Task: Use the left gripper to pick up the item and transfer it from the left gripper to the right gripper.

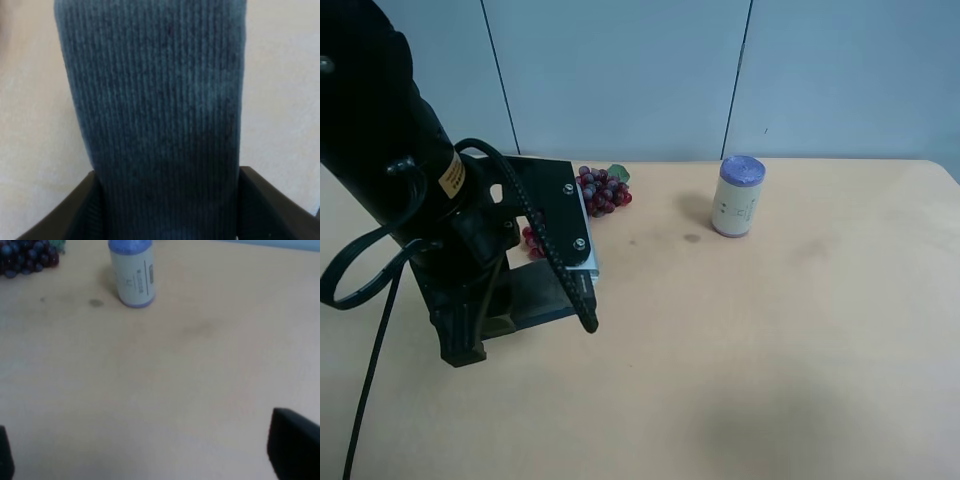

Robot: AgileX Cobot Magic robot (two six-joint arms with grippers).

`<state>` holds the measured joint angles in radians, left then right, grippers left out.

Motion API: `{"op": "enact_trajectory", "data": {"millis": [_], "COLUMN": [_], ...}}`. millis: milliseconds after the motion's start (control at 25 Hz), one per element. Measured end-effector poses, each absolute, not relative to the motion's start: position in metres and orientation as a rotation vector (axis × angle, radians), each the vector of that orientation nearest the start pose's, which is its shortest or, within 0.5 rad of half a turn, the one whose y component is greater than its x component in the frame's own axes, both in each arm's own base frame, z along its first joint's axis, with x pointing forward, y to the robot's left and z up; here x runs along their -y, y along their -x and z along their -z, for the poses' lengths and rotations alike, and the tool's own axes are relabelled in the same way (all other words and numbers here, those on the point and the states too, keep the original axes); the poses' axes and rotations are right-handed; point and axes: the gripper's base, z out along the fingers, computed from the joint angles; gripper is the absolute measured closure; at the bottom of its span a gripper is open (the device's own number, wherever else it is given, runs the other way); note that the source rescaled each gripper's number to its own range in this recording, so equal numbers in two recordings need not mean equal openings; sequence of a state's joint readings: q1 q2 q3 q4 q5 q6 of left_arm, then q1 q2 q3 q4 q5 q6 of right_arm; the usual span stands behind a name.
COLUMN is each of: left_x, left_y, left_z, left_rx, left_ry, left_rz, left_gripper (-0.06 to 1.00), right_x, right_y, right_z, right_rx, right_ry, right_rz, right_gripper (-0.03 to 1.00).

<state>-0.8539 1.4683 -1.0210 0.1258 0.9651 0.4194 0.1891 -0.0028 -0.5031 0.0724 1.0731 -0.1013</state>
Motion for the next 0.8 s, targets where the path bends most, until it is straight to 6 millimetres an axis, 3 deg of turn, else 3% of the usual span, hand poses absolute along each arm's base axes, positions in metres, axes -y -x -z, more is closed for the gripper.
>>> {"op": "enact_trajectory", "data": {"millis": [800], "left_x": [0.2055], "left_y": [-0.1815], "left_z": [-0.2527], "left_rx": [-2.242], "left_ry": [-1.812], "left_rz": [-0.079], "left_gripper": [0.94], "right_x": [-0.0048], "right_y": [0.0074], "right_z": [-0.2773], "right_rx": [-2.029], "right_ry": [0.301], "right_rz": [-0.146], "right_gripper": [-0.03]}}
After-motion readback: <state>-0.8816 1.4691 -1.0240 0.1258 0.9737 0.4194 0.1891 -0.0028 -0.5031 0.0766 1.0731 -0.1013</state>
